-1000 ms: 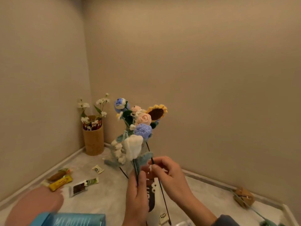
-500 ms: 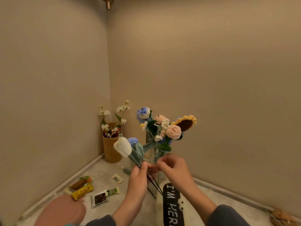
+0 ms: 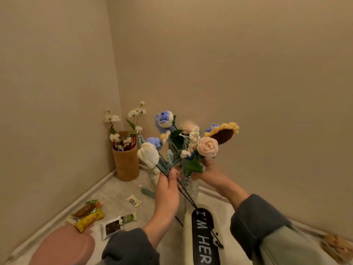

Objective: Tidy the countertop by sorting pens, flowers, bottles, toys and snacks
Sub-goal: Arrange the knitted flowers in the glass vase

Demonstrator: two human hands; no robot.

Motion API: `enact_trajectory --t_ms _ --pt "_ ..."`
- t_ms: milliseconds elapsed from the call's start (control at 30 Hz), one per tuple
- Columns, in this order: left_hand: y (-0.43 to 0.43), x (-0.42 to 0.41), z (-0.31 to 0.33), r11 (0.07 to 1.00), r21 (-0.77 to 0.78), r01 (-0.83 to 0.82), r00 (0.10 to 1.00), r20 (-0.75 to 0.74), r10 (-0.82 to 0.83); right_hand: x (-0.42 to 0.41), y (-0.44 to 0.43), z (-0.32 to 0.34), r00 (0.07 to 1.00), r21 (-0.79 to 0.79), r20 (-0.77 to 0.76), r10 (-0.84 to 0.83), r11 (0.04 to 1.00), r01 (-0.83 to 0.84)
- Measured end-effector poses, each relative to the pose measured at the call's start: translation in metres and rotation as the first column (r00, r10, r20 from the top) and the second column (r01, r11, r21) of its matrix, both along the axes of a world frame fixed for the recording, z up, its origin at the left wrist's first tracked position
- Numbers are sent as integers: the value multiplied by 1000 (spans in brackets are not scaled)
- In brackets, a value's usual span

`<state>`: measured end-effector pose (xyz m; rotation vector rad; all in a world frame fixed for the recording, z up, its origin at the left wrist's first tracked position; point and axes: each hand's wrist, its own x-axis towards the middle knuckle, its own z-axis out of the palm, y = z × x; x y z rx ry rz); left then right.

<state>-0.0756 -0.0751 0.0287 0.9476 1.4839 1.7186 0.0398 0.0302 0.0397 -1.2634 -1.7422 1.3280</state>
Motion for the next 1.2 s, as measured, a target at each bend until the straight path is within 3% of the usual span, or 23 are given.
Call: enact_trajectory --t_ms 200,367,500,567,700,867,1067,1200 --pt "6 -1 -6 1000 12 1 1000 -3 -1 -4 14 -6 998 -28 -56 43 999 -45" --pt "16 -9 -15 999 20 47 998 -31 -47 -2 4 -12 994 153 -112 -11 988 28" --pt "25 -6 -8 998 46 45 971 233 -55 -5 1 -32 994 337 -54 -93 936 106" --pt "30 -5 -8 996 56 72 937 339 -87 -1 -5 -32 987 285 -59 -147 945 158" --pt "35 -4 -12 993 68 94 913 393 -113 13 -9 -37 967 155 -212 -144 972 179" --pt "38 -5 -13 996 68 52 915 396 -75 0 -12 -38 933 280 -154 -326 891 358" --pt "14 -13 -10 993 104 -53 931 364 11 -19 -18 -34 790 259 1 -614 763 593" --pt "-6 -15 -1 978 188 -91 942 335 23 -23 -23 -29 739 252 115 -663 739 624"
